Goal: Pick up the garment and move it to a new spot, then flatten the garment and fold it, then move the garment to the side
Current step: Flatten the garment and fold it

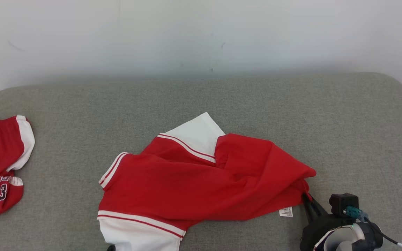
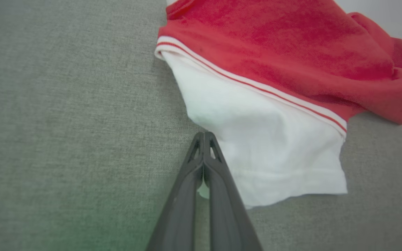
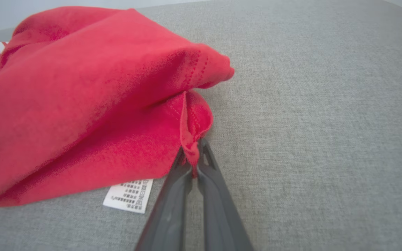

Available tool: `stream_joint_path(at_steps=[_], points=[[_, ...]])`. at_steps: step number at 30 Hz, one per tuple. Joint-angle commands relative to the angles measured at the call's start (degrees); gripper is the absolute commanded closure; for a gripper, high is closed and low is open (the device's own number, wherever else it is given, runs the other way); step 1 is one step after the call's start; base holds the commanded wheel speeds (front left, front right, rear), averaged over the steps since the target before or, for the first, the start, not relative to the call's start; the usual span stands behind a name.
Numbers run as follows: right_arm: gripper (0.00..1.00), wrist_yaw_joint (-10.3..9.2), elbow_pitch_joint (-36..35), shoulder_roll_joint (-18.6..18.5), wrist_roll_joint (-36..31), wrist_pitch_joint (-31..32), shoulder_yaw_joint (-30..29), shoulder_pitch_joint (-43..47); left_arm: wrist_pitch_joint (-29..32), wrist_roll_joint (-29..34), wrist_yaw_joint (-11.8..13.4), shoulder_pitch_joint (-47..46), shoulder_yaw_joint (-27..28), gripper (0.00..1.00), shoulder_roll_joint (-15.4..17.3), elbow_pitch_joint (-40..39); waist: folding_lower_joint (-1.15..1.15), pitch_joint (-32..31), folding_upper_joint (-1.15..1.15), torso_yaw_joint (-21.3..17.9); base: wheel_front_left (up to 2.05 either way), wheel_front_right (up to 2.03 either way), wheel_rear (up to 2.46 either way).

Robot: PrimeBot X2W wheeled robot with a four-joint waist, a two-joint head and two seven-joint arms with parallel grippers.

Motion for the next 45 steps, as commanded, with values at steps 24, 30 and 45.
stream_joint_path(at_steps=[24, 30, 45], points=[[1.00, 0.02, -24.1, -6.9, 18.3, 6.5, 7.2, 7.6, 2.3, 6.9, 1.2, 5.4, 3.8, 1.00, 3.6, -25.0, 0.00, -3.4, 0.00, 0.1, 0.00, 0.00, 0.00], [1.00, 0.02, -34.1, -9.9, 23.1, 11.7, 7.4, -0.1, 9.3, 6.7, 0.2, -7.6, 1.6, 1.00, 12.2, -31.7, 0.00, 2.1, 0.00, -1.2, 0.00, 0.00, 0.00], [1.00, 0.02, -21.3, -5.5, 29.8, 16.7, 6.3, -36.6, 13.2, -3.1, 0.1, -50.7, -12.0, 1.00, 28.4, -19.8, 0.00, 18.1, 0.00, -3.2, 0.00, 0.00, 0.00]])
